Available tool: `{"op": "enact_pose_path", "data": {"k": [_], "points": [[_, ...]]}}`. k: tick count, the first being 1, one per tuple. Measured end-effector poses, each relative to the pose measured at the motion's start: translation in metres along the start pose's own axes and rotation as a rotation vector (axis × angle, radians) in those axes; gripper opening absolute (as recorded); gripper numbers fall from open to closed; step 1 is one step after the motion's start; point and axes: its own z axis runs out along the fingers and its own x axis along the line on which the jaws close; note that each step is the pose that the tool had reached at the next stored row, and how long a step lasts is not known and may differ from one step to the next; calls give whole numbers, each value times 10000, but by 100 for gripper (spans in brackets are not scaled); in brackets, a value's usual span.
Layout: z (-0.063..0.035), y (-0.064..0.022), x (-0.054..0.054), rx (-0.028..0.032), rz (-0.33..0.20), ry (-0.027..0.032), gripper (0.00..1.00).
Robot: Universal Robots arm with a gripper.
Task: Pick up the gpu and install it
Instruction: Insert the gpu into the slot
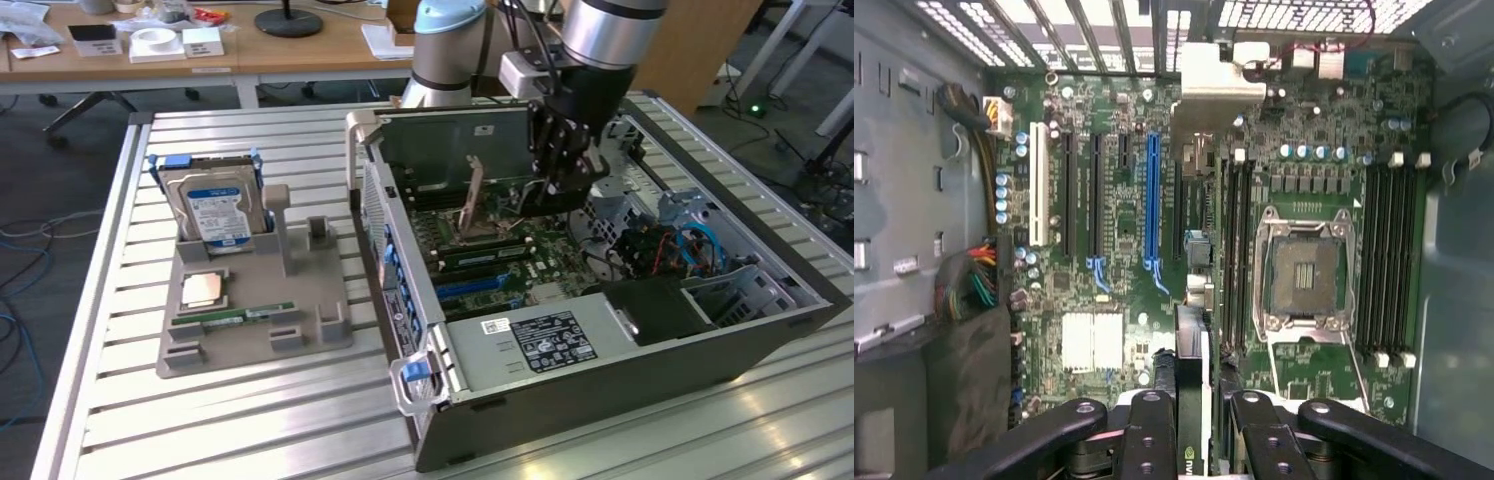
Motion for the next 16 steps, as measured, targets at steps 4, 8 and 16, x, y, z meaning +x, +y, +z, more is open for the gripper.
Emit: {"op": "enact_pose_path", "data": {"k": [4, 8, 16], "points": [[9, 67, 0, -1, 1, 1, 26], [13, 73, 0, -1, 1, 1, 26], [35, 75, 0, 0, 2, 1, 26]]}}
